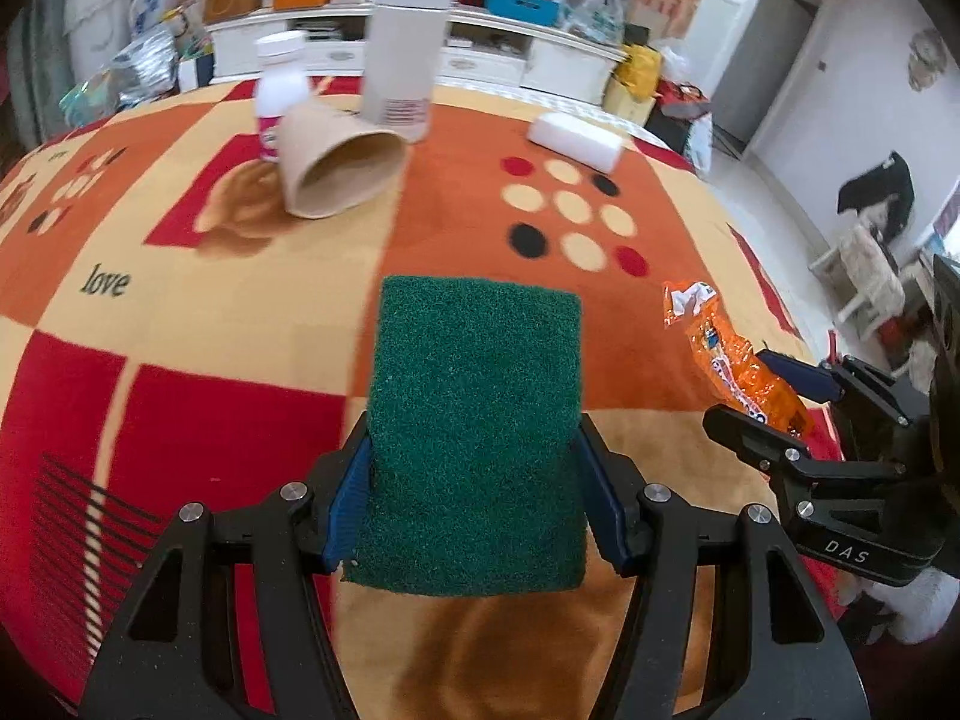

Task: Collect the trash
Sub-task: 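Carry the sponge and orange snack bag from the table over the black bin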

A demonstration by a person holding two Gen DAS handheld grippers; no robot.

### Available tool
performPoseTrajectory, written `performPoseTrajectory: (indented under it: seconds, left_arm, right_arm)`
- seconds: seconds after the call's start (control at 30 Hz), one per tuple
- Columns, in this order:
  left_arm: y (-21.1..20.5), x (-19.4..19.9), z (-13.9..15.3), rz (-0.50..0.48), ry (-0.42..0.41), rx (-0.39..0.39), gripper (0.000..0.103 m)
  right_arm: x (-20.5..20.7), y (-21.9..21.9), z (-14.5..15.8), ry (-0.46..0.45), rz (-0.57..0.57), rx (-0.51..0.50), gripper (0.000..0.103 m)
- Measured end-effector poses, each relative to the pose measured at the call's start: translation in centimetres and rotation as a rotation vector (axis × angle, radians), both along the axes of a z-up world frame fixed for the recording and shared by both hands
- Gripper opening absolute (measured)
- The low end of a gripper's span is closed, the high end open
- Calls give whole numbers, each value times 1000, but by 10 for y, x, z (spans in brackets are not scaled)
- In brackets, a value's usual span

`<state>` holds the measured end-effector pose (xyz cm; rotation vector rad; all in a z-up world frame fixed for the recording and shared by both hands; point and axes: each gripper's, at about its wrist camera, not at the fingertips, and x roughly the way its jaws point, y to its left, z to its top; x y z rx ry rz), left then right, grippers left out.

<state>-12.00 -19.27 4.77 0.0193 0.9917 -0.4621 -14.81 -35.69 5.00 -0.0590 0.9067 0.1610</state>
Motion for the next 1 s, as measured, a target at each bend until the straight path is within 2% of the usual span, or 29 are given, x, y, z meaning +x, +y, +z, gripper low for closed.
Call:
performPoseTrajectory:
  seconds: [0.6, 0.77, 1.0]
  left_arm:
    - [-107, -31, 1, -164, -14, 12, 61]
    - [-145, -41, 0, -233, -12, 8, 61]
    - [-208, -62, -2, -357, 2, -9, 61]
  right_arm:
    - [-55, -97, 1, 4, -195, 10, 61]
    - [-72, -127, 4, -2, -256, 8, 61]
    - [-107, -191, 4, 12, -389, 1, 61]
